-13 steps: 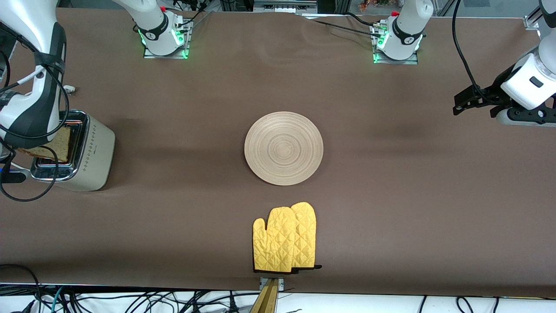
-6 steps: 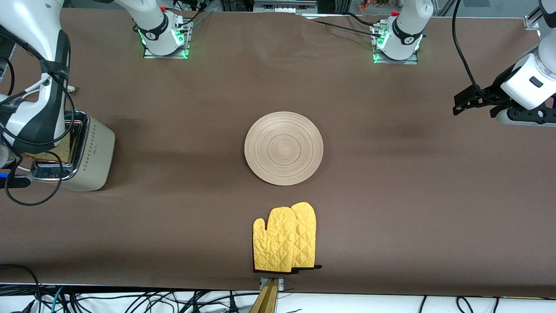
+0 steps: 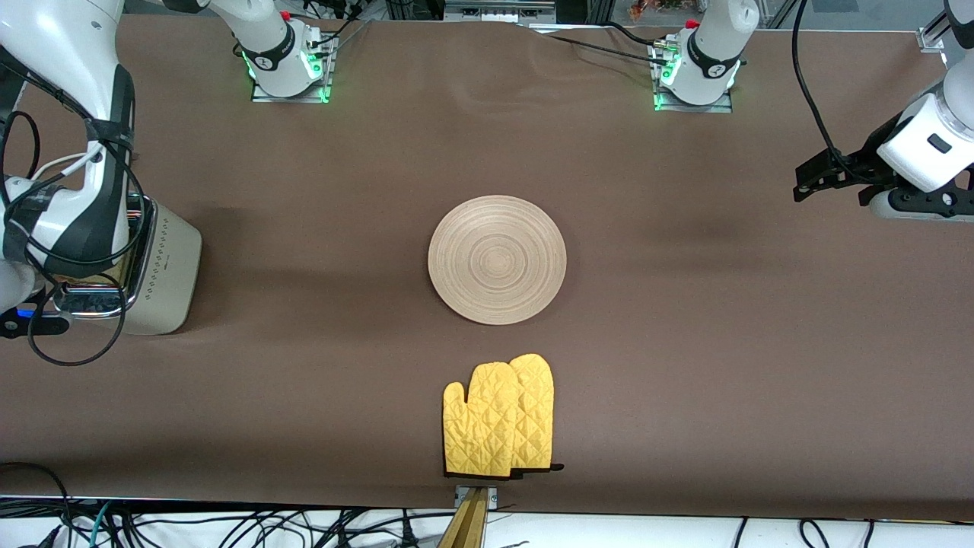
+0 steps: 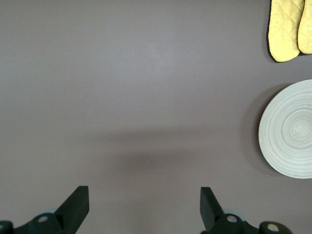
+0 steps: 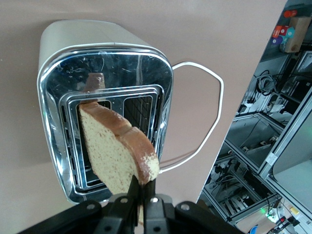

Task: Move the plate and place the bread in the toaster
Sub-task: 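Lower the bread into the toaster slot with the right gripper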

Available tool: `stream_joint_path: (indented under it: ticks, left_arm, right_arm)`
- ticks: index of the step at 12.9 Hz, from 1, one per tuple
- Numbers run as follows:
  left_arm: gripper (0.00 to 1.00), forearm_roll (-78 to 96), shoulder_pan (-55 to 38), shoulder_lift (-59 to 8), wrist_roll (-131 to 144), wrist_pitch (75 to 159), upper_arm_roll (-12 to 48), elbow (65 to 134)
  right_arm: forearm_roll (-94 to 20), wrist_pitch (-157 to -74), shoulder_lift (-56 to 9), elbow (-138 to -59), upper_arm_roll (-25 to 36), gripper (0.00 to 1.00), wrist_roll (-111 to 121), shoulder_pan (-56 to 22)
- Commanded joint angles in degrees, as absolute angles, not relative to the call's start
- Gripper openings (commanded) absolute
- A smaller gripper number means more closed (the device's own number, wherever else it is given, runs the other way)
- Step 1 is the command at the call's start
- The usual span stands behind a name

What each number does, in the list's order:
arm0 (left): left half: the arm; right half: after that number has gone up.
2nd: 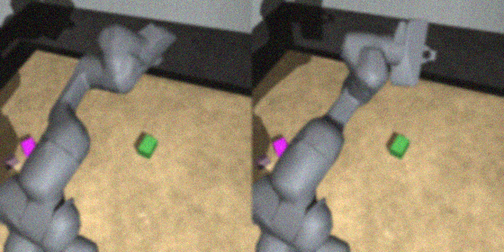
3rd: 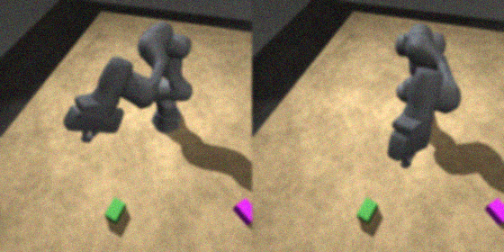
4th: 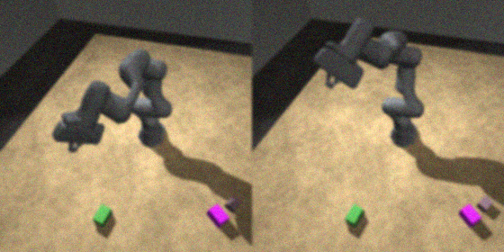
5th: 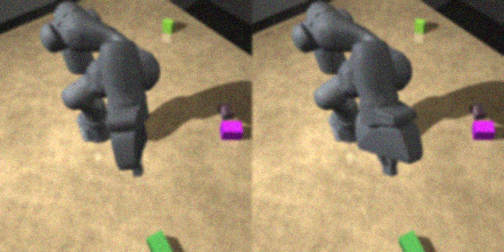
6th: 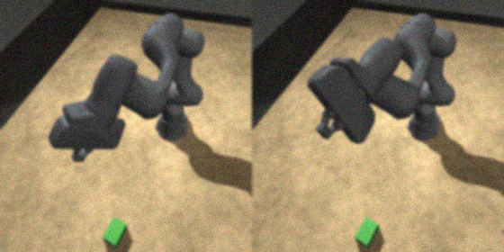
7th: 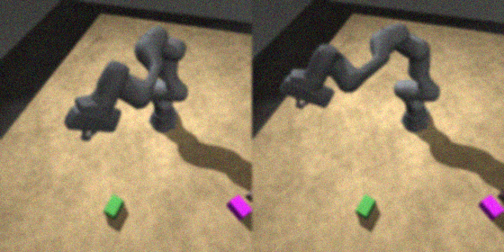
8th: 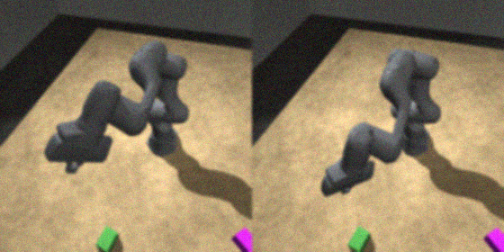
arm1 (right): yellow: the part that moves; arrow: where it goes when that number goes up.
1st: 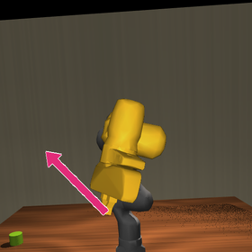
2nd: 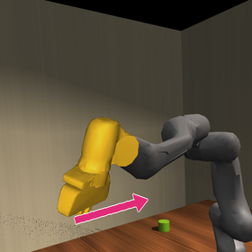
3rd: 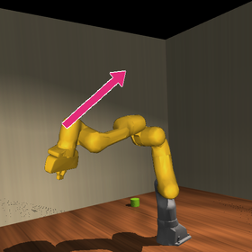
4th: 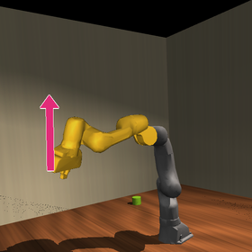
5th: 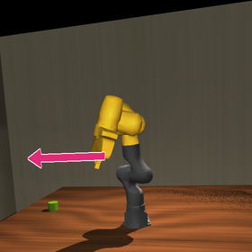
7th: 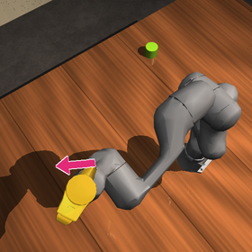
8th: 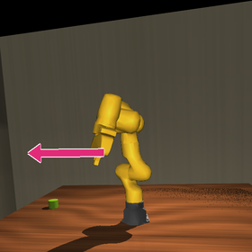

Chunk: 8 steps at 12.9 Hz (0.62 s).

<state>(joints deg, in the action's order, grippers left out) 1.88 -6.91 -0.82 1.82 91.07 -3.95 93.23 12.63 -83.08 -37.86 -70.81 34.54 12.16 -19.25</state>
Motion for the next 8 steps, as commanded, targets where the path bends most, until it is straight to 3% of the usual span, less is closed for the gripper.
stream_joint_path:
  ticks: [1,8]
  left_arm:
    - [1.00,3.0,-7.1,-1.3,1.3,90.4,-4.1,91.8]
    - [1.00,3.0,-7.1,-1.3,1.3,90.4,-4.1,91.9]
  right_arm:
    - [10.9,-83.4,-37.2,-72.6,34.5,0.00,9.1,-19.7]
    - [7.3,-83.4,-39.3,-73.7,33.9,0.00,5.3,-19.9]
